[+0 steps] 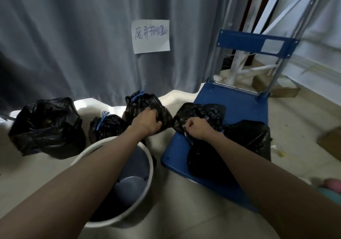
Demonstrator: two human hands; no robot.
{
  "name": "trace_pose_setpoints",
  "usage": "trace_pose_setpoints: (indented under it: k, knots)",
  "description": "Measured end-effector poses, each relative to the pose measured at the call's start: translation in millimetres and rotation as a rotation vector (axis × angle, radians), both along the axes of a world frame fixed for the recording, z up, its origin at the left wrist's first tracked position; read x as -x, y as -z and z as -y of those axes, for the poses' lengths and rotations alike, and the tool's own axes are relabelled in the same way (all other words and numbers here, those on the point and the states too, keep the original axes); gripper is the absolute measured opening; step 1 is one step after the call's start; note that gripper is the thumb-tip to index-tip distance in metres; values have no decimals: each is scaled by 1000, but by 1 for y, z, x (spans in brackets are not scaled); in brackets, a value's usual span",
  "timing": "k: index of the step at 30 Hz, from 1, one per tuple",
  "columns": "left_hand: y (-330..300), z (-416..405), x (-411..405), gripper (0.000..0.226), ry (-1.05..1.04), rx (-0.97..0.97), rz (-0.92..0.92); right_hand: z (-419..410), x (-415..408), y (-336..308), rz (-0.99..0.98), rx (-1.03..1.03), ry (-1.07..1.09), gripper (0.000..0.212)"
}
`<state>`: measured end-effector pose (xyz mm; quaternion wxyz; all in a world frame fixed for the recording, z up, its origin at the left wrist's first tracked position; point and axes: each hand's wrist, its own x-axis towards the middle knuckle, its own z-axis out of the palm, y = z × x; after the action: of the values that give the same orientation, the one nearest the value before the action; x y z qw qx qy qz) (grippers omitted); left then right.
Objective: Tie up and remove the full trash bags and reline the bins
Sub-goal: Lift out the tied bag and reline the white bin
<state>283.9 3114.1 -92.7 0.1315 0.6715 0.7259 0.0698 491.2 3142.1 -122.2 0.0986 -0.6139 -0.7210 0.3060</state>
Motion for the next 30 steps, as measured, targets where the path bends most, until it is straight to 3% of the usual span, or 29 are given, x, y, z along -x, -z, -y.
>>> trace_pose_setpoints:
  k: [3, 6, 10, 13, 16, 19, 20, 23, 25, 27, 30]
  knots:
    - [7, -3, -44, 27, 110, 77, 2, 10, -50, 9, 53, 28, 110, 18]
    - [26, -5, -83, 31, 198, 206, 1, 19, -85, 25, 111, 73, 104, 11]
    - [65, -9, -122, 34, 267, 263, 0, 19, -97, 51, 233, 92, 13, 45]
    - [96, -13, -138, 54, 190, 332, 63, 11, -95, 65, 306, 139, -14, 52]
    - [113, -16, -150, 68, -5, 405, 392, 2, -96, 74, 323, 241, -56, 50]
    - [114, -19, -158, 57, -261, 456, 828, -2, -94, 70, 215, 223, -22, 25]
    - [113, -20, -160, 53, -313, 430, 905, -3, -93, 68, 149, 205, 17, 19]
    - [109, -30, -163, 45, -382, 232, 1005, -4, -90, 60, -5, 96, 109, 26]
    - [91, -37, -163, 35, -386, 104, 1074, -5, -87, 53, -92, -29, 240, 10]
    - [60, -42, -162, 25, -348, 7, 1128, -4, -83, 43, -118, -111, 335, 37]
    - [2, -42, -160, 28, -221, -18, 1207, -1, -77, 22, 111, -266, 326, 73]
